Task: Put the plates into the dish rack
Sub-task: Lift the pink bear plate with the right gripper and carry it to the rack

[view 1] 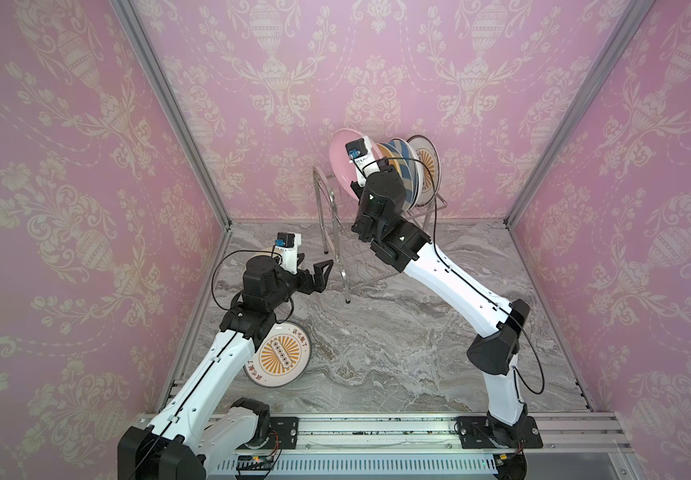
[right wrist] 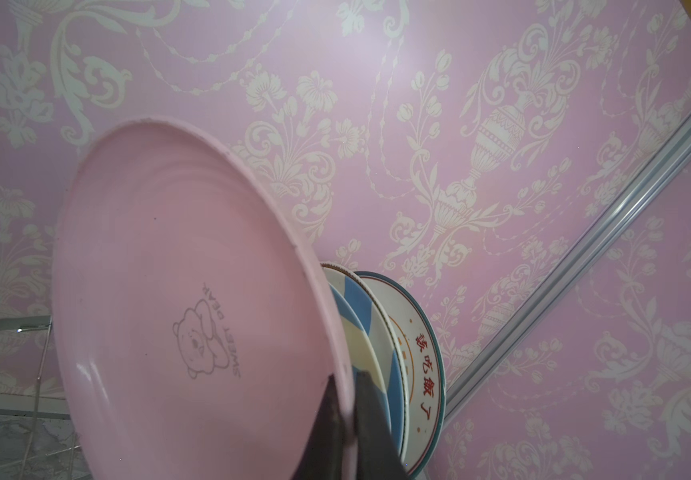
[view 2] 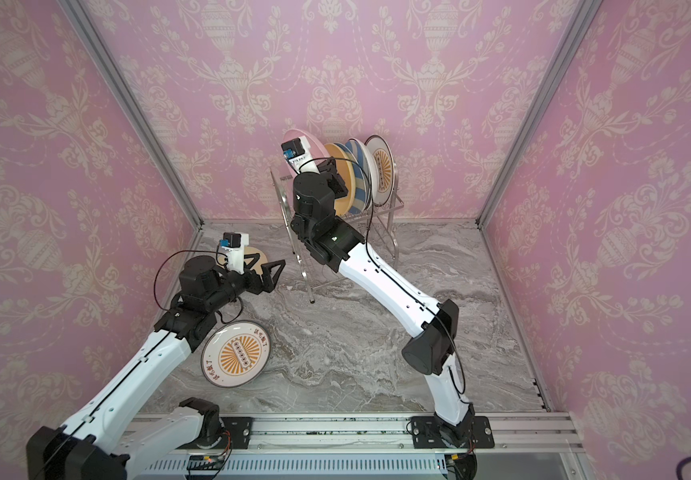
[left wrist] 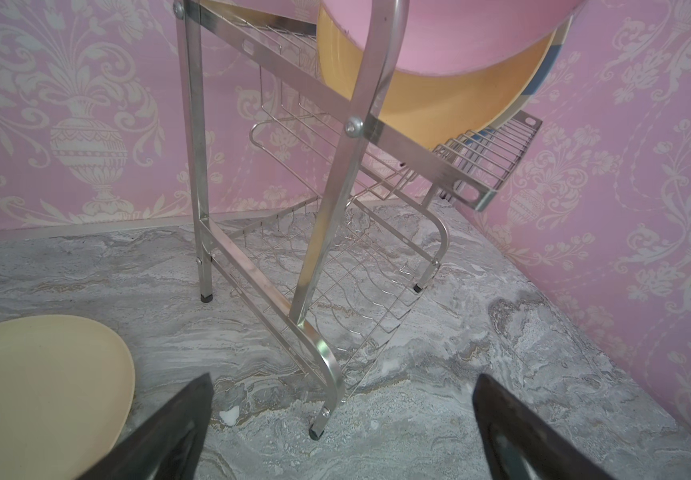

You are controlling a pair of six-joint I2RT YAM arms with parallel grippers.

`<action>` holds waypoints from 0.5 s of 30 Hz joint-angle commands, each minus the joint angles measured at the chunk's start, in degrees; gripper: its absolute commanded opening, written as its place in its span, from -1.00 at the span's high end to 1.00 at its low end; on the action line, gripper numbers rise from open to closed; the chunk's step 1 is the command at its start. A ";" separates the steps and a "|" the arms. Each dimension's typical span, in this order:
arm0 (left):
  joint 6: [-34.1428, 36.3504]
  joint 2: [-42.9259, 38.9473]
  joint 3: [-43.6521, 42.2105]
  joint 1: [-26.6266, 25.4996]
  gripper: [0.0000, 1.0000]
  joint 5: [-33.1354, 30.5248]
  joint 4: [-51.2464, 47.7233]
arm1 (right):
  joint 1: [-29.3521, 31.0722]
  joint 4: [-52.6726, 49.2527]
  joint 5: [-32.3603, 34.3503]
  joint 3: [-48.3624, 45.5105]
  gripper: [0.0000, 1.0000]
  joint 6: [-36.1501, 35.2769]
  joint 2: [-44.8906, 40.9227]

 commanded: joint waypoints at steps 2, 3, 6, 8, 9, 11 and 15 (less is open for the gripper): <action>-1.12 0.34 -0.86 0.55 -0.99 2.48 1.40 | -0.07 6.36 4.30 5.70 1.00 -6.81 1.46; -1.12 0.42 -0.81 0.55 -0.99 2.60 1.55 | -0.15 6.20 4.32 6.17 1.00 -6.90 1.89; -1.28 0.13 -0.87 0.79 -0.99 2.96 1.70 | -0.55 5.99 5.60 6.60 1.00 -7.41 2.94; -1.62 -0.25 -1.31 0.84 -0.99 2.99 2.32 | -0.79 6.17 6.90 6.54 1.00 -7.82 3.51; -1.94 -0.19 -1.61 0.84 -0.99 3.01 2.87 | -0.86 6.21 7.19 6.28 1.00 -7.96 3.69; -2.48 0.29 -1.70 0.87 -0.99 3.75 3.42 | -0.97 6.51 7.57 6.09 1.00 -7.80 4.10; -3.40 1.07 -1.52 1.08 -0.99 5.53 4.03 | -1.21 5.19 7.41 6.93 1.00 -6.14 5.27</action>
